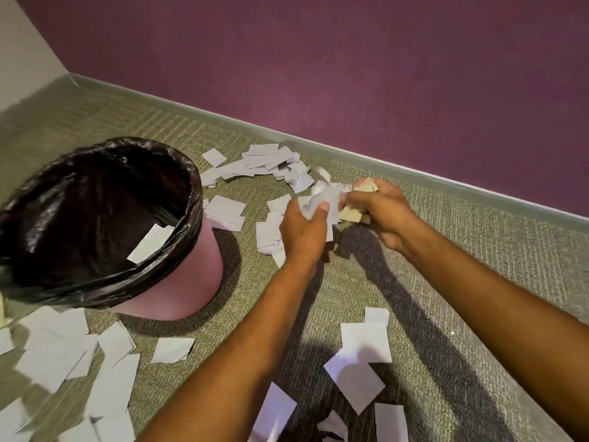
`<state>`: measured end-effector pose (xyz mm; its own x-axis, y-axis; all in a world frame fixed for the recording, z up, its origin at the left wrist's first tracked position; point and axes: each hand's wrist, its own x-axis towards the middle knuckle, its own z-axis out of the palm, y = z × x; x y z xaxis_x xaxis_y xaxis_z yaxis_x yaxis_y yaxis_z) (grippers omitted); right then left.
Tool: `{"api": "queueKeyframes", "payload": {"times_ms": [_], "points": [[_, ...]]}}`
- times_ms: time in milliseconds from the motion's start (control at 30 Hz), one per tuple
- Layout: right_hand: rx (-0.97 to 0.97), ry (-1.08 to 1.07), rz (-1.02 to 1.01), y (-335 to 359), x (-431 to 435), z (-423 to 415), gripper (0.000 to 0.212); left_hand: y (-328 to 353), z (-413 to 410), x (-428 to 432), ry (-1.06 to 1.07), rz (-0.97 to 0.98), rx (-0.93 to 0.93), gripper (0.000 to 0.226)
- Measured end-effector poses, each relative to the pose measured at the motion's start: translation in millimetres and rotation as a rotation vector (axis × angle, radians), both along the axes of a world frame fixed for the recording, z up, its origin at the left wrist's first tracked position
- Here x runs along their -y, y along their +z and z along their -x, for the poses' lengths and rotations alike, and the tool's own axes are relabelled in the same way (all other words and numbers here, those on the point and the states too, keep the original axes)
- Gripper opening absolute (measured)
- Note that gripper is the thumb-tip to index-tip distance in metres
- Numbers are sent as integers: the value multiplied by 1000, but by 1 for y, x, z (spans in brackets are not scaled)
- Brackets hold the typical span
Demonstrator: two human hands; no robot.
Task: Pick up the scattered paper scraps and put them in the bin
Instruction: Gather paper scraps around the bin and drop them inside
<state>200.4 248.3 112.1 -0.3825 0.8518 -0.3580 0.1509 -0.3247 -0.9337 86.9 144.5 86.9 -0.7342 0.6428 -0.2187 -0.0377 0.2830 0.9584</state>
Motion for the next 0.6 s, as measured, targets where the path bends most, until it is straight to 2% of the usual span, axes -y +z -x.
{"api": "queueKeyframes", "payload": {"times_ms": [67,167,233,433,533,600], "points": [[-100,66,-11,30,5,23,30,30,14,3,36,-93,41,51],[-225,138,-65,78,17,62,26,71,40,14,85,-209,124,18],[-272,182,-112,107,29,87,25,99,57,26,118,-282,175,10],[-344,362,-211,163,79,160,24,158,115,77,229,-441,102,14],[-348,439,-203,168,106,194,22,166,144,109,293,-377,64,26],[-334,481,-175,163,122,216,21,165,165,130,286,-303,113,36]]}}
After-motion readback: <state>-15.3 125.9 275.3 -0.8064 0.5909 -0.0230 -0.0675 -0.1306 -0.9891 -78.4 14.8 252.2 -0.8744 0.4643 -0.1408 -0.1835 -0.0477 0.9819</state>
